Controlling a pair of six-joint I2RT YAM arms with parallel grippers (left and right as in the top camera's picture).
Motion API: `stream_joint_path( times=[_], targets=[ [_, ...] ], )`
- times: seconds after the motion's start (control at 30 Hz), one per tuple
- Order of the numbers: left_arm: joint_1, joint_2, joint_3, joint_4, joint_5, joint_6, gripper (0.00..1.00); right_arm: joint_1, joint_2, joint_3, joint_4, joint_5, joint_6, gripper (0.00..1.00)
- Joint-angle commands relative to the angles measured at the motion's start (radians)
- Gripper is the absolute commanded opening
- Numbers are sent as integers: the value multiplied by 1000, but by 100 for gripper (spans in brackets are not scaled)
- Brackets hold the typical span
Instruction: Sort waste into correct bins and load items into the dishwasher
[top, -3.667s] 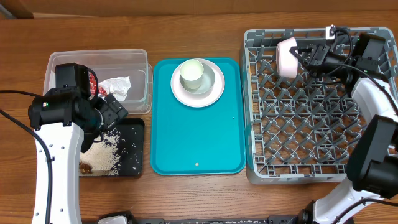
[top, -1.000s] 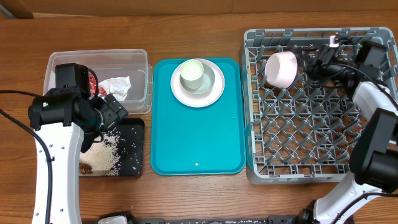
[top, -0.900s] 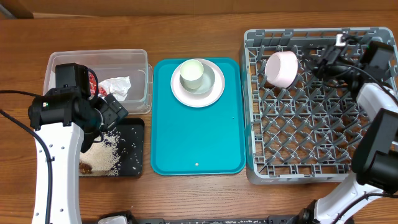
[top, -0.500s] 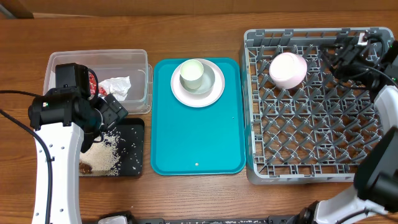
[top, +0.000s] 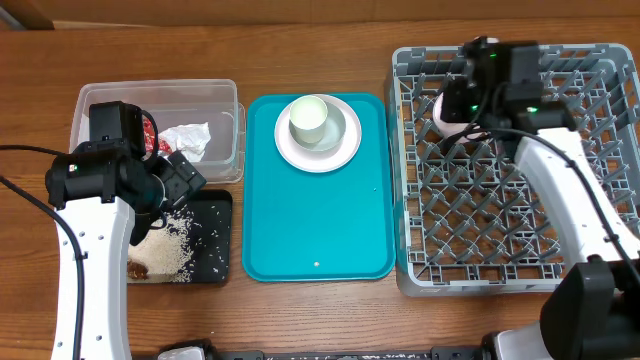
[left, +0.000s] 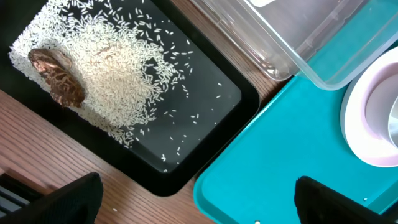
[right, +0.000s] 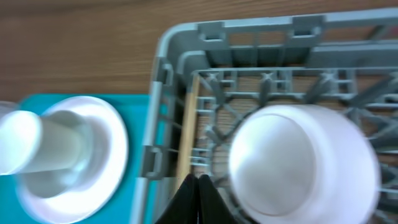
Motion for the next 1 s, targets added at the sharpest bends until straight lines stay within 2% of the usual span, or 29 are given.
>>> stream_joint_path(
  times=[0.0,0.37,0.57,0.67,0.83,0.97],
  targets=[
    [4,3,0,3,0,2,100,-3,19,-3,-2,197,-26,4],
    [4,3,0,4,0,2,100,-64,111,-3,-3,196,-23,4],
    [4,3,0,3,0,2,100,-66,110,-3,-24,397,-23,4],
    [4,3,0,4,0,2,100,-63,110,9,-30,408,-23,4],
    [4,3,0,3,0,2,100,-26,86,68,-89,271,-23,4],
    [4,3,0,4,0,2,100,18,44,108,-131,69,-23,16]
  ],
)
